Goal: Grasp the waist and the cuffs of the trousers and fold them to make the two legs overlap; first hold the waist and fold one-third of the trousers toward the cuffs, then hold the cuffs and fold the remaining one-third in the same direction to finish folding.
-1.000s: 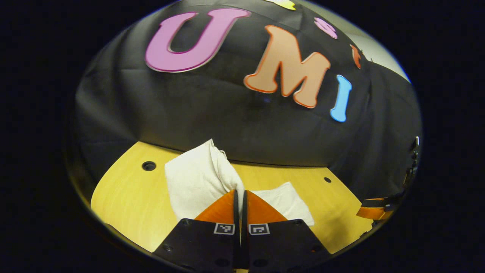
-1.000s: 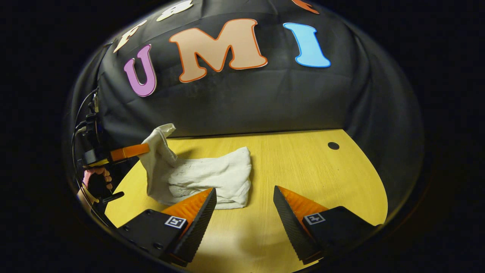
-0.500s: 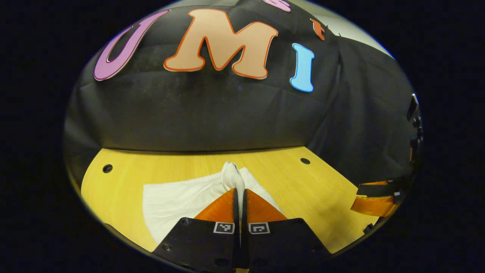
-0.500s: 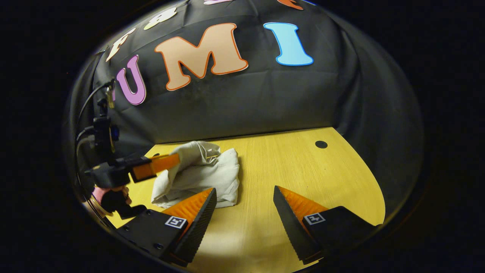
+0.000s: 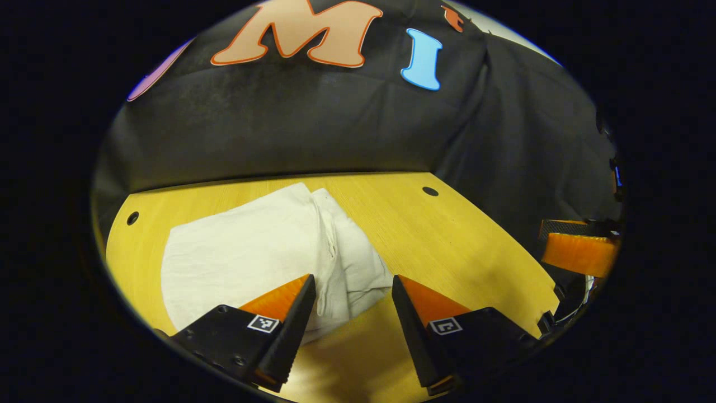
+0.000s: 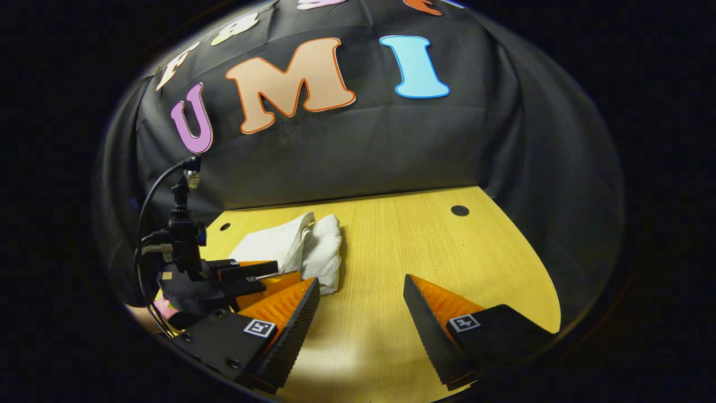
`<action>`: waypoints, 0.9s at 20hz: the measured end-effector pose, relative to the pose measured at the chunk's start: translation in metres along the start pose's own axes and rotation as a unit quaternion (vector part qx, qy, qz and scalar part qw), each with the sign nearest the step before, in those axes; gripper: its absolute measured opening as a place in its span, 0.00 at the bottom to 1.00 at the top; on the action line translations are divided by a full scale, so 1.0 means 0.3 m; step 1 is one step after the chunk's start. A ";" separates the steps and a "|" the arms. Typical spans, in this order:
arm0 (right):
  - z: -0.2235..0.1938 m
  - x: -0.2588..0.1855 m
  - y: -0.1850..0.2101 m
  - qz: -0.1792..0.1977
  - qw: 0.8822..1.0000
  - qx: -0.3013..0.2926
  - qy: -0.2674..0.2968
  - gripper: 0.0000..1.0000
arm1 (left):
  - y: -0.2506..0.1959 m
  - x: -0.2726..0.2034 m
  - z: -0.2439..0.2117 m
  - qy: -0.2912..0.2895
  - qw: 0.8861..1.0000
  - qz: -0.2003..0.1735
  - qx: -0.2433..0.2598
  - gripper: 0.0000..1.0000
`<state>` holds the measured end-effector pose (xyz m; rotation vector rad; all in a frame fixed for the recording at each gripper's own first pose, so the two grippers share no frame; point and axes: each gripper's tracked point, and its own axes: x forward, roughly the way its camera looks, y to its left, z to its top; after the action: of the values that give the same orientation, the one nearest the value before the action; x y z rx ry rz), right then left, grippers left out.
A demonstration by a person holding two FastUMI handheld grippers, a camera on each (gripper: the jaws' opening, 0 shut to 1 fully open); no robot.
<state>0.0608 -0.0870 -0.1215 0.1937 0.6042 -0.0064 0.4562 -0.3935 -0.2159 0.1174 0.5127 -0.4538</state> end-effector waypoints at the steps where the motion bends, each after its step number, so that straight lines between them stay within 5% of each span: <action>1: 0.007 -0.005 0.006 -0.001 1.000 0.002 -0.003 0.92 | -0.004 -0.029 0.019 -0.009 1.000 0.000 0.001 0.84; 4: 0.020 -0.026 0.052 0.004 1.000 0.006 -0.013 0.92 | 0.026 -0.150 0.069 -0.035 0.999 0.014 0.005 0.90; 10: 0.064 -0.067 0.179 0.023 0.999 0.003 -0.046 0.97 | 0.230 -0.443 0.135 -0.076 0.991 0.104 0.039 0.94; 18: 0.128 -0.141 0.250 0.013 0.993 -0.008 -0.116 0.96 | 0.471 -0.723 0.069 -0.093 0.975 0.202 -0.005 0.95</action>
<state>0.0522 -0.0225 -0.0532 0.1823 0.3695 0.0001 0.3607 -0.1872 -0.0903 0.1634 0.2953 -0.0619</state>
